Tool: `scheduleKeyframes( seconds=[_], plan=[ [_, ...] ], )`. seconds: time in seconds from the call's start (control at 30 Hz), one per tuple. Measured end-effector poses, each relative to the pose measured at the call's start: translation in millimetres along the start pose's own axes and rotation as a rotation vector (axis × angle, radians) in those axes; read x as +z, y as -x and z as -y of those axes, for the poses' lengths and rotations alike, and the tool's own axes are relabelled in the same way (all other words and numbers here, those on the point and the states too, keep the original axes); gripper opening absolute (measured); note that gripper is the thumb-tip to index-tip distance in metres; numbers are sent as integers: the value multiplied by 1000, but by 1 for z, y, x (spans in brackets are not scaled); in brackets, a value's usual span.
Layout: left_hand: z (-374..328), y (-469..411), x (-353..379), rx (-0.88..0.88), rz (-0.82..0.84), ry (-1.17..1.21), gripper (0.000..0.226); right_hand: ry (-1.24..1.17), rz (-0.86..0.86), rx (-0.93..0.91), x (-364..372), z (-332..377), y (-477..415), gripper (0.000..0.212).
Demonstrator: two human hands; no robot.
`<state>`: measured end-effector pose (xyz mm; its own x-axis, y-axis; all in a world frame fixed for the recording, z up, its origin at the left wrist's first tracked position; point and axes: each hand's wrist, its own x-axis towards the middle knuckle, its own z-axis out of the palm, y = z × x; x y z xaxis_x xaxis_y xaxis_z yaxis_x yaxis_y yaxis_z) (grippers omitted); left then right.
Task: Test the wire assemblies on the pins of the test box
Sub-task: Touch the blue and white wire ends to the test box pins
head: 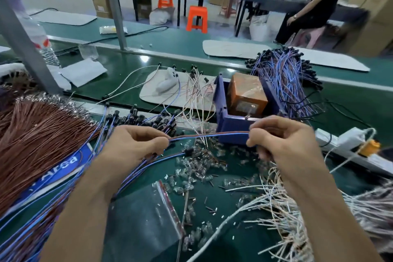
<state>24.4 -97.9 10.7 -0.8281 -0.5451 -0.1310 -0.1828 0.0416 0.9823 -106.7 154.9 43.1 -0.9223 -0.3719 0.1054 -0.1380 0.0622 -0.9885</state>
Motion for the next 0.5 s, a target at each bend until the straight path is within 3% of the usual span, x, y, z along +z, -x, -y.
scheduleKeyframes(
  seconds=[0.1, 0.13, 0.17, 0.27, 0.33, 0.4, 0.5],
  plan=[
    [-9, 3, 25, 47, 86, -18, 19, -629, -20, 176, -26, -7, 14, 6],
    [-12, 3, 35, 76, 122, -22, 18, -760, -33, 200, -31, -11, 18, 14],
    [-14, 3, 45, 106, 165, -36, 16, -822, -32, 215, -32, -12, 21, 23],
    [-17, -2, 74, 157, 284, -161, 11, -687, -118, 241, -28, -17, 19, 17],
    [-14, -7, 85, 140, 337, -206, 12, -591, -242, 238, -34, -22, 16, 43],
    [-12, -11, 88, 84, 377, -218, 8, -670, -300, 267, -46, -25, 15, 52],
    [-4, -16, 81, 26, 296, -213, 3, -964, -318, 378, -70, -26, 10, 44]
  ],
)
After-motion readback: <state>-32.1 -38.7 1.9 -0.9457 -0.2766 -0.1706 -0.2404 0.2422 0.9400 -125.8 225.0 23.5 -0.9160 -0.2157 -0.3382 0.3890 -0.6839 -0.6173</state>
